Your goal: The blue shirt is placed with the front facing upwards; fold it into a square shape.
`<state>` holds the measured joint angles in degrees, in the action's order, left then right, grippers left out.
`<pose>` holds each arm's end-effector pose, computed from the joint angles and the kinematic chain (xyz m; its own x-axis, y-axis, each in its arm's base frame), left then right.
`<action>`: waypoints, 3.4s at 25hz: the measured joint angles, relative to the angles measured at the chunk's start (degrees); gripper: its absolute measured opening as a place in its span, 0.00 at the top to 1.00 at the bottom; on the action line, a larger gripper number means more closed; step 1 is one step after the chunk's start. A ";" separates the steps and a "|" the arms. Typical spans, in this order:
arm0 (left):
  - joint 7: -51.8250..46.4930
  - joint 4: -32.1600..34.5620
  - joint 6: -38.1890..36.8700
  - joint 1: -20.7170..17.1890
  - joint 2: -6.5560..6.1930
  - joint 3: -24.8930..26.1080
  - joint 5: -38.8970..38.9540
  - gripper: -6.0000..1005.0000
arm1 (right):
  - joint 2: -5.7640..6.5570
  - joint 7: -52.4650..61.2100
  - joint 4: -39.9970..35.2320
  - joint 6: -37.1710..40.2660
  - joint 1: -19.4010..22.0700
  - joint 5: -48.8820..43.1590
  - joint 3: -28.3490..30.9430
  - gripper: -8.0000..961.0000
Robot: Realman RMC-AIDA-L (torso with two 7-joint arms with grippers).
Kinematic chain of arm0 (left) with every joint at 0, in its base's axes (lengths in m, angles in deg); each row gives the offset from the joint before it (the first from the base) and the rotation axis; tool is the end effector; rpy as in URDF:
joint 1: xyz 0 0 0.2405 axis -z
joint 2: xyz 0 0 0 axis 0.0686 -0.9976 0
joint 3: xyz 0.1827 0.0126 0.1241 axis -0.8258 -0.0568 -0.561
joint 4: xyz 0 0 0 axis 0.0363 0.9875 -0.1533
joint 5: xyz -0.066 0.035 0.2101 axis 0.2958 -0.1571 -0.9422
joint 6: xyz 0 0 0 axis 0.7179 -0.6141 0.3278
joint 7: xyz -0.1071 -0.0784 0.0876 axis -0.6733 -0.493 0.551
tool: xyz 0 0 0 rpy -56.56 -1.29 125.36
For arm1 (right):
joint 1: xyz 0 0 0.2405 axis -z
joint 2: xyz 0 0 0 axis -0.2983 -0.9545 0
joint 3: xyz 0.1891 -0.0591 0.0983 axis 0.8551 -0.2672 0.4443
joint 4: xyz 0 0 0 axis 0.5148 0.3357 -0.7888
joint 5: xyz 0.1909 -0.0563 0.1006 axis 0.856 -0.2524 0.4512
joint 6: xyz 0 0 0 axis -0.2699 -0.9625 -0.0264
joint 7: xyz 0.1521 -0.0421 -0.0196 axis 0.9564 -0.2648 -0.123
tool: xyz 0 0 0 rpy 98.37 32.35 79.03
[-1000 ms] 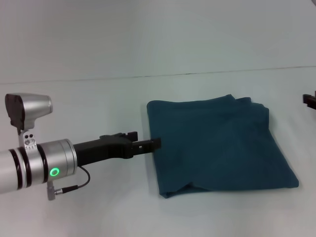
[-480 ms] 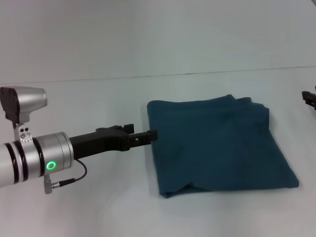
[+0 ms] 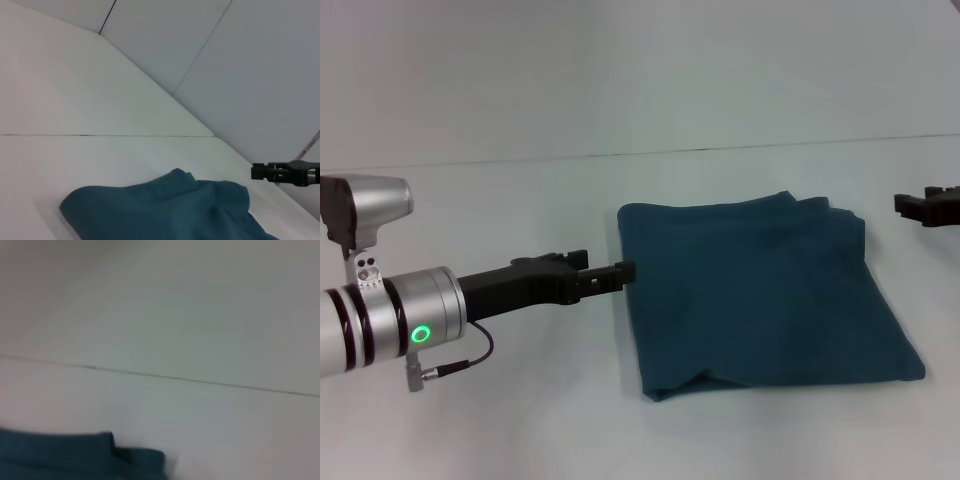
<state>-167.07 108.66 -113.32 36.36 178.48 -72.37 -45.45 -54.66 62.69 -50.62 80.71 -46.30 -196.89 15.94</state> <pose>-0.2009 0.3730 -0.0536 0.5463 0.6059 0.5784 0.7715 -0.6328 -0.0657 0.3114 0.4122 0.0846 0.6311 -0.6026 -0.4885 -0.7244 -0.2327 -0.6489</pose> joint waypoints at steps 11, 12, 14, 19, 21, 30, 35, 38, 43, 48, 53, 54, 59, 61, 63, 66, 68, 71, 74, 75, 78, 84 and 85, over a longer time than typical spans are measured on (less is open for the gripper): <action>0.29 0.06 0.08 0.00 0.00 0.00 -0.06 0.16 | 1.66 24.83 1.95 7.38 -2.04 3.10 0.26 0.52; 0.36 0.06 0.07 0.00 0.00 0.00 -0.14 0.16 | 1.91 26.48 3.27 7.55 -2.52 3.09 0.26 0.52; 0.44 0.08 0.06 0.00 0.00 0.00 -0.62 0.16 | 2.26 28.22 5.77 7.50 -3.29 3.27 0.36 0.52; 0.46 0.29 0.08 0.15 0.00 -0.01 -2.39 0.16 | 2.41 28.51 11.03 5.24 -4.39 5.66 1.89 0.52; 0.47 0.32 0.08 0.36 -0.06 0.00 -2.92 0.16 | 2.37 28.52 12.29 4.08 -4.59 6.30 2.00 0.52; 0.53 0.99 0.07 0.56 -0.18 -0.33 -3.19 0.16 | 2.16 25.37 19.25 -1.80 -6.34 12.83 2.68 0.52; 0.59 1.50 -0.02 0.64 -0.18 -0.34 -3.83 0.16 | 1.47 24.55 19.71 -4.30 -7.27 15.48 2.65 0.52; 0.66 1.65 0.08 0.64 -0.16 -0.41 -3.89 0.16 | 1.08 23.54 20.00 -5.38 -8.13 16.71 2.48 0.52; 0.97 1.65 0.18 0.62 -0.10 -0.41 -3.89 0.16 | 0.80 20.34 21.82 -7.02 -9.48 18.70 2.63 0.53; 1.03 1.58 0.18 0.62 -0.09 -0.12 -3.89 0.17 | -0.03 13.51 21.96 -7.79 -9.13 23.86 2.67 0.53; 1.03 1.55 0.19 0.64 0.05 -0.09 -3.89 0.17 | -0.44 7.28 21.75 -7.03 -8.59 28.09 2.70 0.52; 1.03 1.55 0.19 0.64 0.05 -0.09 -3.89 0.17 | -0.50 5.97 21.65 -6.80 -8.45 28.83 2.71 0.52; 1.02 1.38 0.33 0.67 0.09 -0.09 -3.85 0.17 | -0.63 1.86 21.57 -5.96 -7.24 32.91 2.71 0.52; 1.01 1.38 0.34 0.67 0.09 -0.08 -3.85 0.17 | -0.51 2.04 21.57 -5.95 -6.78 33.12 2.71 0.52; 1.01 1.38 0.34 0.59 0.09 -0.09 -3.84 0.17 | -0.21 2.35 21.82 -5.96 -6.36 33.16 2.71 0.52; 1.02 1.39 0.34 0.57 0.09 -0.09 -3.84 0.17 | -0.02 2.84 21.99 -5.96 -5.88 33.11 2.70 0.52; 1.02 1.42 0.34 0.57 0.09 -0.09 -3.84 0.17 | 0.06 3.54 22.15 -6.10 -5.72 32.89 2.68 0.52; 1.03 1.59 0.34 0.62 0.03 -0.09 -3.84 0.17 | 1.11 6.01 24.14 -6.66 -5.45 32.71 2.51 0.52; 1.03 1.61 0.34 0.66 0.00 -0.09 -3.84 0.17 | 1.73 7.30 25.17 -6.63 -5.30 32.71 2.31 0.52; 1.03 1.61 0.34 0.66 0.00 -0.09 -3.84 0.17 | 1.96 7.58 25.45 -6.58 -5.17 32.71 2.29 0.52; 1.06 1.63 0.34 0.68 0.00 -0.09 -3.84 0.17 | 2.24 7.77 25.64 -6.49 -4.72 32.71 2.25 0.52; 1.10 1.64 0.34 0.71 0.08 -0.11 -3.84 0.17 | 2.00 7.35 25.75 -6.52 -4.91 32.71 2.24 0.52; 1.11 1.64 0.34 0.71 0.10 -0.14 -3.84 0.17 | 1.95 7.30 25.79 -6.46 -5.06 32.71 2.22 0.58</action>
<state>-165.96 110.30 -112.99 37.06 178.58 -72.51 -49.29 -52.71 69.99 -24.83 74.24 -51.36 -164.18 18.15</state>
